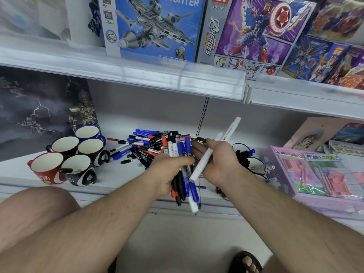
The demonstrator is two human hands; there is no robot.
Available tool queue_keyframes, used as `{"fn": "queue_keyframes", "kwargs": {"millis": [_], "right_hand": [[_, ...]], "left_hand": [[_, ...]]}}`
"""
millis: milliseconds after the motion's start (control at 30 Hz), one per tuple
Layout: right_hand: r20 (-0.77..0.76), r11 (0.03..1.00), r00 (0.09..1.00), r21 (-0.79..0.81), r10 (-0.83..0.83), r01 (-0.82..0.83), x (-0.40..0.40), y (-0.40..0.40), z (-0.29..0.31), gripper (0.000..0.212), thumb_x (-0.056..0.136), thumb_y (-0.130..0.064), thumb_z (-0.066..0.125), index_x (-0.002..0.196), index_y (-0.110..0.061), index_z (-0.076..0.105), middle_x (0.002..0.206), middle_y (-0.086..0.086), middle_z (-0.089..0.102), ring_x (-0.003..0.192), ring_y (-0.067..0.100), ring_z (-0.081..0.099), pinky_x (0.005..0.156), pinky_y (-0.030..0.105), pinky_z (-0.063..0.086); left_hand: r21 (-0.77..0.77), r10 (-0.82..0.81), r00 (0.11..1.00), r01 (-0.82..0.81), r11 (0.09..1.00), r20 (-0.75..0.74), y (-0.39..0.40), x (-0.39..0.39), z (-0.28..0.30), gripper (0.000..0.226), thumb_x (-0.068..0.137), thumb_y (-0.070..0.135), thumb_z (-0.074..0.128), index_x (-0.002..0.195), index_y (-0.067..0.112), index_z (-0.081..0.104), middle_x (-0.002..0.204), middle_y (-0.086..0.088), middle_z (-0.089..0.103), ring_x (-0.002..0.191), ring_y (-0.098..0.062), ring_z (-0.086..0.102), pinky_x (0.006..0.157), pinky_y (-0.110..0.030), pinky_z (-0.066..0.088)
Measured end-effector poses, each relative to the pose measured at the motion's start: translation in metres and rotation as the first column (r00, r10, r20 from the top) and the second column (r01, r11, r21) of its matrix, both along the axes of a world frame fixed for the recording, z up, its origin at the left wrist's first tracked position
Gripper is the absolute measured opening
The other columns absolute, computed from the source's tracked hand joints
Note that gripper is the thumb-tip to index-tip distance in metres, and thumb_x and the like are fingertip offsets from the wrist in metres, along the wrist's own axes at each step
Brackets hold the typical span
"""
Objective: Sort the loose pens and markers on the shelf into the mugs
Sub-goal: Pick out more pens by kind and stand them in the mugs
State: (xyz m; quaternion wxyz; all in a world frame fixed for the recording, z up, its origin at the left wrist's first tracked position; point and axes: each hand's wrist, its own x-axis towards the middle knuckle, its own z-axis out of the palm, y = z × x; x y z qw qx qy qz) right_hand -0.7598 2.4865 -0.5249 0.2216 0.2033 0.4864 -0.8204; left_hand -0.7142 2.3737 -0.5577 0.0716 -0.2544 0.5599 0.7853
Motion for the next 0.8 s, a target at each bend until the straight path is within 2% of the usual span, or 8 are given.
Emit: {"fn": "queue_keyframes", "kwargs": {"millis": [67,133,200,233,367,500,567,800], "right_hand": [[-0.014,0.999,1.0,0.039,-0.024,0.025,-0.001,0.006,-0.001,0.021,0.104,-0.01,0.04,0.117,0.0,0.053,0.112,0.023,0.067,0.105,0.035,0.066,0.09,0.05,0.054],[-0.002,0.997,1.0,0.078,-0.018,0.018,0.005,0.011,-0.002,0.012,0.103,-0.003,0.04,0.107,0.0,0.051,0.094,0.021,0.068,0.081,0.03,0.069,0.067,0.037,0.059],[0.051,0.992,0.998,0.121,0.039,-0.044,0.016,0.011,-0.008,0.008,0.1,-0.002,0.045,0.093,-0.003,0.049,0.068,0.011,0.056,0.053,0.017,0.054,0.041,0.022,0.043],[0.086,0.989,0.994,0.122,0.073,-0.083,0.022,0.009,-0.011,0.011,0.099,-0.005,0.049,0.089,-0.006,0.049,0.062,0.007,0.049,0.048,0.014,0.044,0.036,0.019,0.034],[0.156,0.982,0.973,0.056,0.17,-0.18,0.031,-0.004,-0.018,0.027,0.094,-0.029,0.065,0.077,-0.014,0.051,0.055,-0.001,0.04,0.044,0.01,0.034,0.034,0.018,0.028],[0.127,0.997,0.989,0.005,0.07,-0.071,0.03,-0.006,-0.019,0.019,0.091,-0.018,0.068,0.079,-0.011,0.055,0.054,0.0,0.041,0.042,0.009,0.037,0.034,0.018,0.031],[0.124,0.998,0.99,0.008,0.068,-0.069,0.031,-0.006,-0.018,0.016,0.091,-0.015,0.067,0.081,-0.01,0.056,0.055,0.0,0.043,0.041,0.009,0.04,0.036,0.019,0.034],[0.14,0.975,0.968,-0.105,0.209,-0.195,0.025,0.006,-0.01,0.049,0.092,-0.058,0.053,0.077,-0.012,0.053,0.059,0.003,0.043,0.048,0.015,0.039,0.041,0.023,0.035]], "left_hand": [[0.026,0.146,0.989,-0.146,0.989,-0.015,-0.015,-0.008,0.002,0.014,0.079,0.002,0.075,0.09,0.004,0.067,0.084,-0.018,0.066,0.066,-0.025,0.067,0.061,-0.038,0.059],[0.072,0.288,0.957,-0.286,0.956,-0.022,-0.03,-0.014,0.003,0.02,0.079,0.005,0.076,0.096,0.004,0.066,0.091,-0.021,0.067,0.069,-0.028,0.068,0.06,-0.04,0.059],[0.17,0.373,0.928,-0.365,0.915,-0.017,-0.038,-0.017,0.005,0.023,0.081,0.005,0.075,0.101,0.002,0.065,0.087,-0.021,0.07,0.064,-0.03,0.07,0.055,-0.04,0.057],[0.207,0.393,0.919,-0.381,0.901,-0.018,-0.039,-0.017,0.007,0.021,0.082,0.005,0.074,0.1,0.001,0.065,0.083,-0.02,0.071,0.061,-0.03,0.07,0.053,-0.041,0.057],[0.268,0.375,0.925,-0.346,0.899,-0.061,-0.031,-0.02,0.007,0.016,0.082,0.008,0.072,0.096,0.002,0.066,0.093,-0.024,0.069,0.077,-0.036,0.07,0.072,-0.06,0.058],[0.262,0.306,0.948,-0.275,0.925,-0.089,-0.022,-0.018,0.003,0.008,0.084,0.01,0.068,0.089,0.004,0.067,0.094,-0.022,0.065,0.08,-0.035,0.068,0.08,-0.059,0.057],[0.253,0.264,0.96,-0.232,0.939,-0.098,-0.02,-0.018,0.0,0.01,0.084,0.009,0.066,0.076,0.005,0.07,0.09,-0.019,0.064,0.081,-0.035,0.065,0.084,-0.062,0.053],[0.091,0.019,0.993,-0.008,0.996,-0.114,-0.05,-0.022,0.014,0.005,0.082,0.004,0.064,0.085,0.007,0.064,0.078,-0.012,0.065,0.075,-0.03,0.062,0.072,-0.043,0.057]]}}
